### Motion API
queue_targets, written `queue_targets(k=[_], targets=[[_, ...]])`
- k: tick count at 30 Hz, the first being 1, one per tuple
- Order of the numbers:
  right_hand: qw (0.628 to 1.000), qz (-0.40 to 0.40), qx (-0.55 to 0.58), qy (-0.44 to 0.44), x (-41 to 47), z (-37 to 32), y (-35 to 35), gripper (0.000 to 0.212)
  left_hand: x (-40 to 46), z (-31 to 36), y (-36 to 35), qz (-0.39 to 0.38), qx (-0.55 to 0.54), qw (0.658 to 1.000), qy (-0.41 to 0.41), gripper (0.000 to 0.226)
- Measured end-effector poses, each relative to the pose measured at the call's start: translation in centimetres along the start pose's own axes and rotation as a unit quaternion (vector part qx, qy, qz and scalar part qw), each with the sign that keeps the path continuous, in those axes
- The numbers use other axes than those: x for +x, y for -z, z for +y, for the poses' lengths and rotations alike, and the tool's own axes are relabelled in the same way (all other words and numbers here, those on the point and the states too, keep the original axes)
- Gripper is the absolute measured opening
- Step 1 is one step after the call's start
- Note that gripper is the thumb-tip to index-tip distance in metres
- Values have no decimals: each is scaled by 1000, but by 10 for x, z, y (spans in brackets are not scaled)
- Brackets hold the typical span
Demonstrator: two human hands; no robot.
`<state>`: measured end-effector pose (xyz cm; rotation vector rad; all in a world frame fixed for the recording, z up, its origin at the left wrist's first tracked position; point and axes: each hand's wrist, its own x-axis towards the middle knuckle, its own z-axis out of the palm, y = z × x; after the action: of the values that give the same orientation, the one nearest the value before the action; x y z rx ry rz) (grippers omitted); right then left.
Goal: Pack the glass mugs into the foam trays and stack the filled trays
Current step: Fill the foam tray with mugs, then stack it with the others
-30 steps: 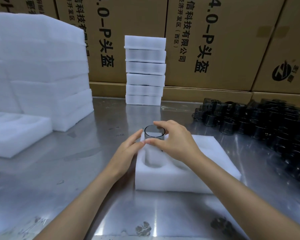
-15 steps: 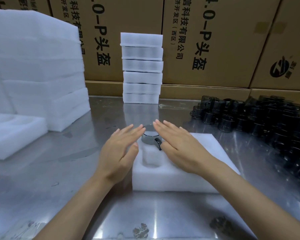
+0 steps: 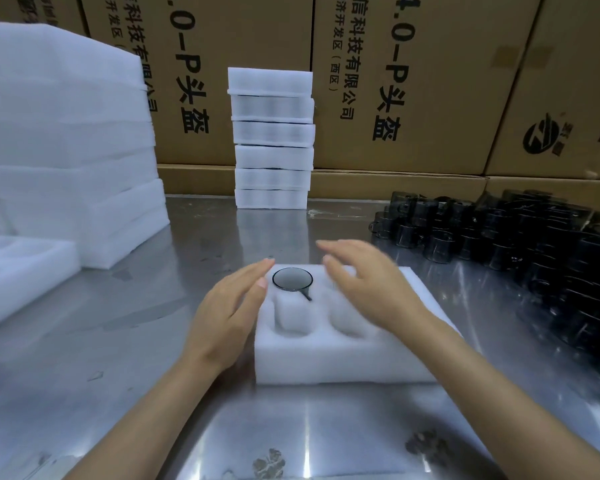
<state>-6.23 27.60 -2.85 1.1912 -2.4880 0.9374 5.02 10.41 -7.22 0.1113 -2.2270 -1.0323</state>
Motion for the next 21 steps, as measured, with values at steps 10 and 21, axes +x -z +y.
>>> queue_targets(k=[10, 21], targets=[[936, 152, 56, -313, 2, 150, 29, 46, 9, -12, -5, -81, -60, 988, 114, 40], [915, 122, -133, -361, 30, 183, 23, 52, 11, -11, -3, -100, -116, 978, 140, 56]])
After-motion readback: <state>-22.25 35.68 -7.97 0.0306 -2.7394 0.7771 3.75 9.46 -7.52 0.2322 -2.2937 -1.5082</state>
